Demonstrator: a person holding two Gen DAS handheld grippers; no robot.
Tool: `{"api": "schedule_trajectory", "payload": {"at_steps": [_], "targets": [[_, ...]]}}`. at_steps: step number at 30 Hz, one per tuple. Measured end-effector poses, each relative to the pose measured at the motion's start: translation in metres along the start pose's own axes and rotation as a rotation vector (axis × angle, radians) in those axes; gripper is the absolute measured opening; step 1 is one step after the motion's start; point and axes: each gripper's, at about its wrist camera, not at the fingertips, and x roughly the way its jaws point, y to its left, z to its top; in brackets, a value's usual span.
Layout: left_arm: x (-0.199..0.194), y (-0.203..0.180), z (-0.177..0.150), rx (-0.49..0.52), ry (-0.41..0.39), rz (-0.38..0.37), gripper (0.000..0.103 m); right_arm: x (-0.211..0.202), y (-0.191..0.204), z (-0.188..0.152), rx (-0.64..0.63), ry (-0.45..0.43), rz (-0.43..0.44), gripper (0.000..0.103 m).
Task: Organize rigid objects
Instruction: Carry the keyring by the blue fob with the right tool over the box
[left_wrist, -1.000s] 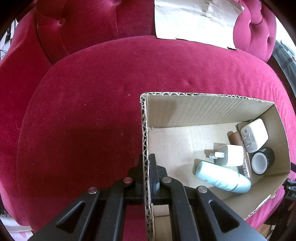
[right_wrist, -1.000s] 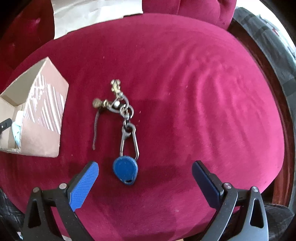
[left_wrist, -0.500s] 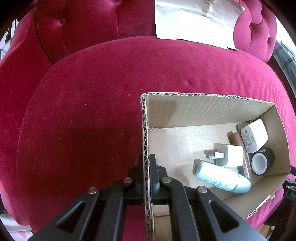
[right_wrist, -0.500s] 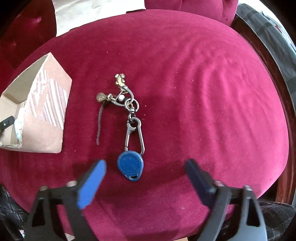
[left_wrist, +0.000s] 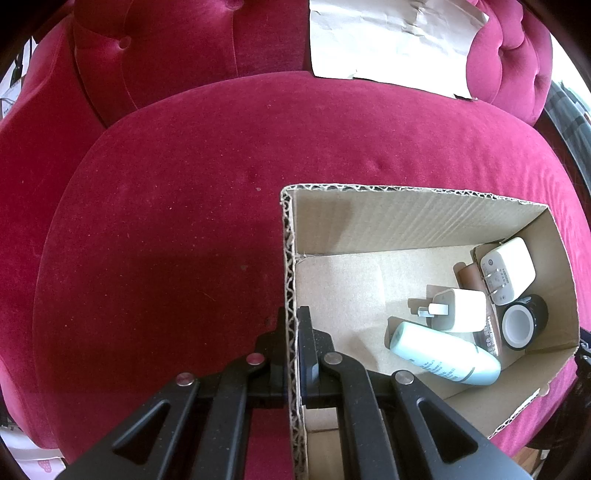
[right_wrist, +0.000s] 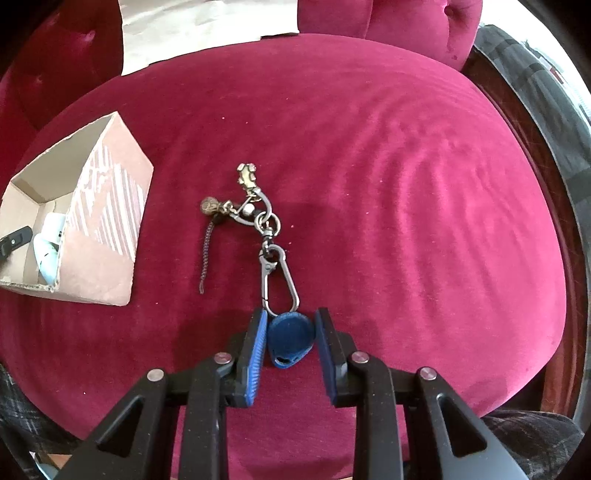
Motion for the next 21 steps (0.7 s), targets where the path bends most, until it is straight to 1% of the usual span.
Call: {"api": "schedule_trajectory", "payload": {"at_steps": [3, 7, 16, 21], "targets": [[0.000, 0.000, 0.000, 0.000, 0.000, 0.000, 0.003, -0.009, -0.003, 0.003, 0.006, -0.009, 0.005, 0.028], [0.000, 0.000, 0.000, 0.001, 0.000, 0.000, 0.003, -0.032, -0.002, 0.003, 0.011, -0.037, 0.013, 0.028], [0.000, 0.000, 0.001, -0.002, 0.001, -0.001, 0.003, -0.068, 0.001, 0.020, 0.008, -0.085, 0.022, 0.028], [0.000, 0.000, 0.002, -0.001, 0.000, 0.000, 0.003, -0.075, 0.007, 0.025, 0.002, -0.095, 0.030, 0.028]]}}
